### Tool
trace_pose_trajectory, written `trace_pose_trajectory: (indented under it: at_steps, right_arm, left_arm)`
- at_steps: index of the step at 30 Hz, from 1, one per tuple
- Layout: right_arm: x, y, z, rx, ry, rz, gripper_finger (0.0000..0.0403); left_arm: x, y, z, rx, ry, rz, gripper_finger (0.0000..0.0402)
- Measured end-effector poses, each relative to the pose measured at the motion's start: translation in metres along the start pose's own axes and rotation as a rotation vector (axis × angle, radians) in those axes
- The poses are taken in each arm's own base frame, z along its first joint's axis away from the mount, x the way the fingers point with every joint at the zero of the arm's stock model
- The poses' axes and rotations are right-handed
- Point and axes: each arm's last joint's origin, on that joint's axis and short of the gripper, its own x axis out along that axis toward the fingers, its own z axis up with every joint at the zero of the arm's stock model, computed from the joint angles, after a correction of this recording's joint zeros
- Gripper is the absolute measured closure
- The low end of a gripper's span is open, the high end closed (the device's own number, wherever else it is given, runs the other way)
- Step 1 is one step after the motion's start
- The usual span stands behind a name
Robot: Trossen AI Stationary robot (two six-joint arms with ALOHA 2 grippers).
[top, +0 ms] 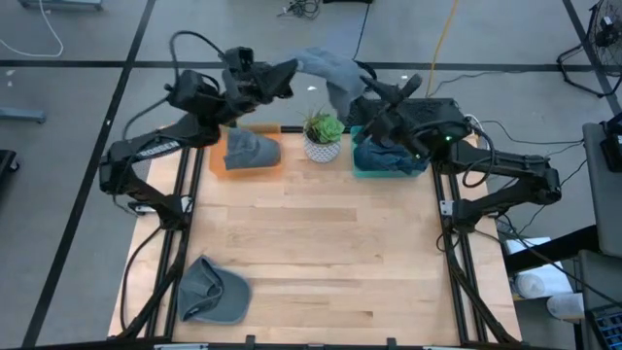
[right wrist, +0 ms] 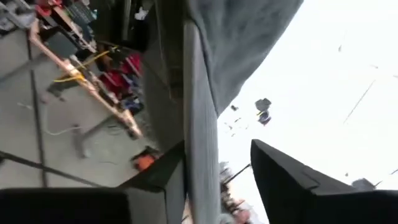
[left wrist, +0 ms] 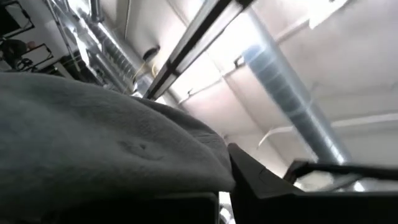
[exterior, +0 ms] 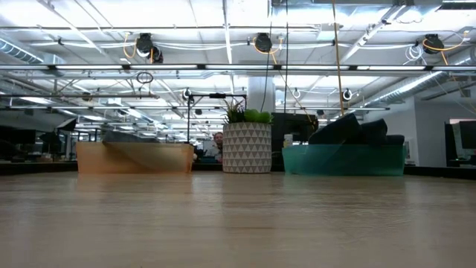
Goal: Pick & Place hat
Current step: Put the top gray cap into the orange bin
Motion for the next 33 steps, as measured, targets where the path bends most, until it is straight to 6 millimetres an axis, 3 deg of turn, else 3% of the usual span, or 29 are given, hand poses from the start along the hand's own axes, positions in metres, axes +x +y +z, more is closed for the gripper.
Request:
trace_pose_trajectory:
  at_steps: [7,18,25,33]
  right_arm:
    - [-0.011,0.018,0.015,0.106,-0.004,0.135,0.0225]
    - [-0.031,0.030,0.045,0.235,-0.101,0.229,0.0233]
    - [-0.040,0.034,0.056,0.248,-0.143,0.263,0.0234]
    - [-0.042,0.034,0.059,0.219,-0.157,0.268,0.0235]
  left_arm:
    - [-0.022,-0.029,0.026,0.106,0.143,0.017,0.0394]
    - [-0.060,-0.044,0.045,0.186,0.396,0.171,0.0394]
    - [-0.084,-0.053,0.048,0.253,0.567,0.194,0.0394]
    - [-0.114,-0.045,0.036,0.239,0.811,0.333,0.0394]
